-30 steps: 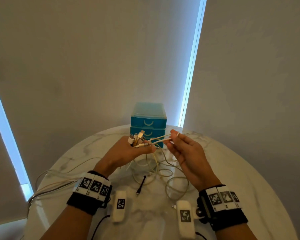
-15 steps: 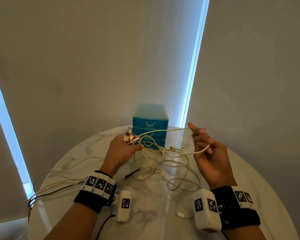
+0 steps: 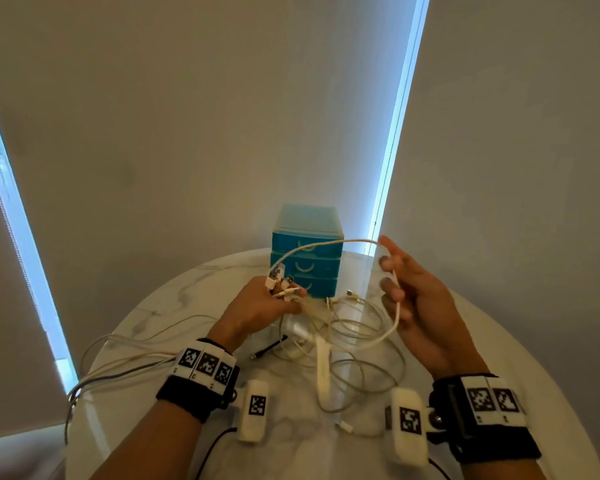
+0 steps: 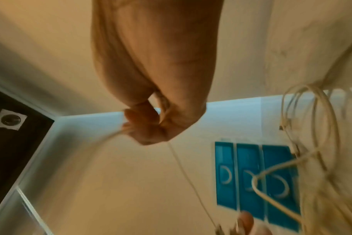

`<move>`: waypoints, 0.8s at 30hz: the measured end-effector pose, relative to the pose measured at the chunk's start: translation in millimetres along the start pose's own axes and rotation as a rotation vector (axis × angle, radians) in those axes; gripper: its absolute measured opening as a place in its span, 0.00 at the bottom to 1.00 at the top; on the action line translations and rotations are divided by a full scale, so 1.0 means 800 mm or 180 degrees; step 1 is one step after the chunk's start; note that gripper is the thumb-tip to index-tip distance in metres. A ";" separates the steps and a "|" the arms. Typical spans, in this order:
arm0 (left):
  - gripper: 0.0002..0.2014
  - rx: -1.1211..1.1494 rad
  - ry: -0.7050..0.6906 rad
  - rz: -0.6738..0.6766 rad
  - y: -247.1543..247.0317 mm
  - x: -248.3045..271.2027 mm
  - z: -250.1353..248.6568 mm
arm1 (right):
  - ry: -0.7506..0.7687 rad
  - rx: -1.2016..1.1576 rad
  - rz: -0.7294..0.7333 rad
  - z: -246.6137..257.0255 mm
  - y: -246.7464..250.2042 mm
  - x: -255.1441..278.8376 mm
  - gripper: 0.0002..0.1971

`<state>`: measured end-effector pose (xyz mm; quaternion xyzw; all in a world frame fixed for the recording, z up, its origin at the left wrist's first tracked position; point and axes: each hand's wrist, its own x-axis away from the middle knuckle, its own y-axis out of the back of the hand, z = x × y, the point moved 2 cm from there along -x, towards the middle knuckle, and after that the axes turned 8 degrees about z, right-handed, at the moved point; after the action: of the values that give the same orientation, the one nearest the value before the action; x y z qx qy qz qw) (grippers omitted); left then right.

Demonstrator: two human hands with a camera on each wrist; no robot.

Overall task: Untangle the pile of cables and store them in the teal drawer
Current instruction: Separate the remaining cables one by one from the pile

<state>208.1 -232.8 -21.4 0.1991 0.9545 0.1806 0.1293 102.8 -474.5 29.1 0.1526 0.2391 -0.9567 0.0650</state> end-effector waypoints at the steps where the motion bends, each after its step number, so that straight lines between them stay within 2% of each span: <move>1: 0.08 0.0038 -0.0019 0.0090 0.002 0.002 -0.003 | 0.0118 0.0244 -0.0291 0.003 0.011 0.000 0.19; 5: 0.16 0.0162 -0.0167 0.0101 0.021 0.013 -0.021 | 0.0098 0.1424 -0.1015 0.008 0.039 0.000 0.15; 7: 0.20 0.0601 -0.0379 0.0036 0.041 0.018 -0.022 | 0.0222 0.1592 -0.1384 0.015 0.045 -0.006 0.14; 12: 0.27 0.1934 -0.0914 -0.0496 0.088 0.022 -0.015 | 0.0932 0.1132 -0.2168 0.046 0.053 -0.025 0.13; 15: 0.32 0.2228 -0.0891 -0.0643 0.099 0.026 -0.023 | 0.1068 0.0811 -0.2450 0.062 0.060 -0.042 0.16; 18: 0.22 0.2431 -0.0795 -0.1112 0.103 0.033 -0.033 | 0.0973 0.0529 -0.2583 0.070 0.068 -0.058 0.21; 22: 0.11 0.2572 -0.0961 -0.1666 0.125 0.054 -0.050 | 0.0941 -0.0128 -0.2811 0.078 0.084 -0.081 0.26; 23: 0.09 0.2604 -0.1019 -0.1720 0.128 0.060 -0.057 | 0.0698 -0.0254 -0.3019 0.083 0.079 -0.082 0.27; 24: 0.08 0.2613 -0.1147 -0.1778 0.139 0.072 -0.065 | 0.0461 0.0329 -0.3146 0.084 0.058 -0.089 0.29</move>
<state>177.6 -128.6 59.0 -0.0007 0.9260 -0.2865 0.2459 161.5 -543.1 88.0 0.0901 0.2389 -0.8707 -0.4204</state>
